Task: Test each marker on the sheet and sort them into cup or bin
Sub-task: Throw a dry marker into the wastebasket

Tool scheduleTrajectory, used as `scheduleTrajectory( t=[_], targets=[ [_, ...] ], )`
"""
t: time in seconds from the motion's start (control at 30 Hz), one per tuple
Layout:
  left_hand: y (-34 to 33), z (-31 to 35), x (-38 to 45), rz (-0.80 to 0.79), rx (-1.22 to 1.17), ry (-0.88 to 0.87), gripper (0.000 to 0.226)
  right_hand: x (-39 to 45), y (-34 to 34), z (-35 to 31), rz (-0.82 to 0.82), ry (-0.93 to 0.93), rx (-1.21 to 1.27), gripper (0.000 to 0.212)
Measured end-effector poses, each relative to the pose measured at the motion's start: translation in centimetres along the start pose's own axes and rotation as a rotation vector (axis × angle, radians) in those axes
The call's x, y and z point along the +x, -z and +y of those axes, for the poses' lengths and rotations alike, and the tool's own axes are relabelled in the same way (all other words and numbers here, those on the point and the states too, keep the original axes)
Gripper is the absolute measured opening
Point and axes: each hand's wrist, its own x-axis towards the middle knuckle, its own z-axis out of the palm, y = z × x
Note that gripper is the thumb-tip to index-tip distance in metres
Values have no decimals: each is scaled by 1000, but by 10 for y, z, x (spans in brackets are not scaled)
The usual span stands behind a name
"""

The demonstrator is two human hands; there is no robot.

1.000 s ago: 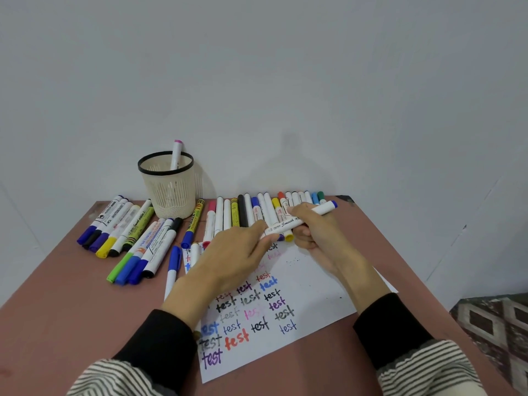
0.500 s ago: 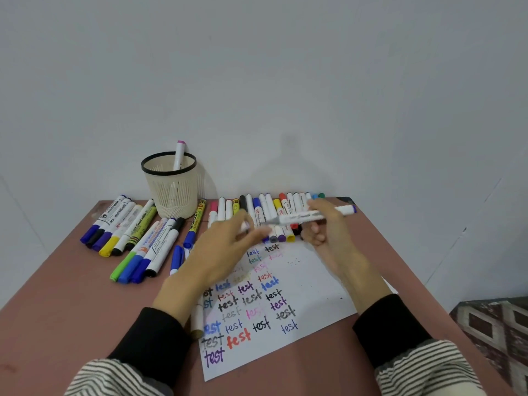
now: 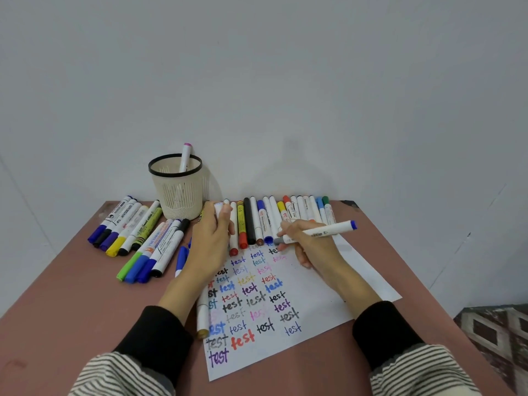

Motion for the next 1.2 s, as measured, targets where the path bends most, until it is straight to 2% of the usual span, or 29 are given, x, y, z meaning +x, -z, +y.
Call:
scheduleTrajectory(
  t=[0.2,0.43,0.6,0.73,1.2],
  targets=[
    [0,0,-2,-10,22,-8,28,3,-4,11,84,-17,-129,36],
    [-2,1,-2,-9,30,-5,29,1,-5,14,60,-3,-199,33],
    [-2,0,-1,-24,44,11,28,3,-5,13,68,-13,-186,37],
    [-2,-1,-1,-25,56,6,29,2,-6,13,61,2,-191,30],
    [-2,-1,-1,-28,45,-9,27,2,-6,10,107,-32,-154,30]
  ],
)
